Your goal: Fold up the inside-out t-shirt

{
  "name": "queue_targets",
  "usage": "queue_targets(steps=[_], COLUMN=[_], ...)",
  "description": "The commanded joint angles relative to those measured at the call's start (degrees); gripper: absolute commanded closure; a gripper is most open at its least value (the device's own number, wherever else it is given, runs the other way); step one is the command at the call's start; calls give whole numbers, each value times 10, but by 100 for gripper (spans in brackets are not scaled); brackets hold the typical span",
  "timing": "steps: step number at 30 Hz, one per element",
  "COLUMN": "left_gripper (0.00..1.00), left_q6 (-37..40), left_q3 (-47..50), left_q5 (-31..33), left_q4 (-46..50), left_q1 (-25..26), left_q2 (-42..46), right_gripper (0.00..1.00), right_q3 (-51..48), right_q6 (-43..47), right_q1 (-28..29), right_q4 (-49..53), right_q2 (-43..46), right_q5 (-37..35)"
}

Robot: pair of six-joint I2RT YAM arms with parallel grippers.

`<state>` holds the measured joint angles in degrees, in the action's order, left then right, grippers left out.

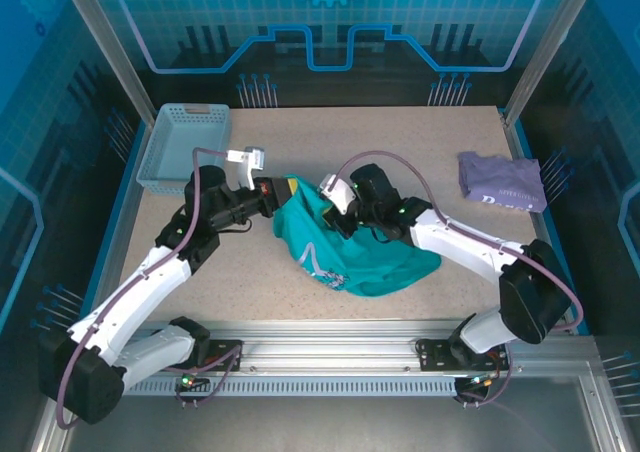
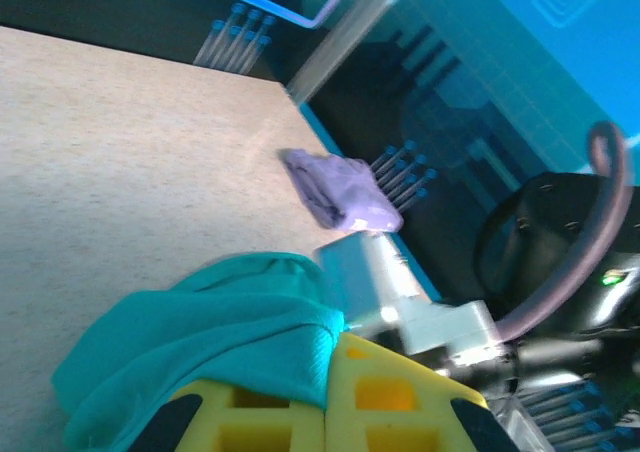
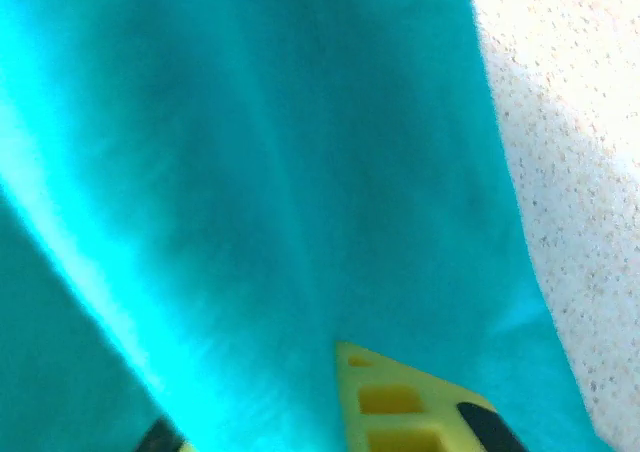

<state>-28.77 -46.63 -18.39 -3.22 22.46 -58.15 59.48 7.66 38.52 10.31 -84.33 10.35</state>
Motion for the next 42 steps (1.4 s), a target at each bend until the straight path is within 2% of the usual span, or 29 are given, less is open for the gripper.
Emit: queue_targets(steps=[1, 3, 6, 8, 11, 13, 17, 21, 25, 28, 33, 38, 42], left_gripper=[100, 99, 94, 87, 67, 55, 46, 46, 46, 46, 50, 62, 77], left_q6=[40, 63, 86, 92, 88, 95, 105, 95, 105, 113, 110, 112, 115], left_q3=[10, 7, -19, -35, -22, 11, 72, 115, 101, 88, 76, 68, 65], left_q5=[207, 288, 325, 319, 291, 283, 227, 126, 81, 82, 101, 113, 109], left_q4=[68, 77, 74, 83, 91, 90, 90, 37, 0, -34, -79, -111, -140], left_q1=[-7, -12, -22, -22, -15, 4, 46, 89, 120, 145, 147, 147, 146], left_q2=[6, -24, -91, -120, -109, -62, 42, 82, 15, -35, -94, -136, -159], right_gripper=[100, 100, 100, 100, 100, 100, 99, 99, 98, 98, 97, 97, 97], right_q3=[24, 14, 3, 6, 17, 23, 27, 34, 40, 43, 38, 35, 33], right_q6=[-40, -89, -161, -204, -249, -266, -278, -283, -291, -297, -309, -309, -308], right_q1=[-53, -79, -81, -82, -84, -88, -91, -95, -98, -100, -105, -106, -107], right_q4=[36, 23, -27, -55, -55, -51, -45, -37, -31, -29, -40, -41, -42], right_q2=[39, 60, 73, 63, 37, 22, 6, -1, -2, -2, -4, -4, -3], right_q5=[172, 279, 334, 347, 336, 333, 329, 325, 323, 320, 323, 324, 324])
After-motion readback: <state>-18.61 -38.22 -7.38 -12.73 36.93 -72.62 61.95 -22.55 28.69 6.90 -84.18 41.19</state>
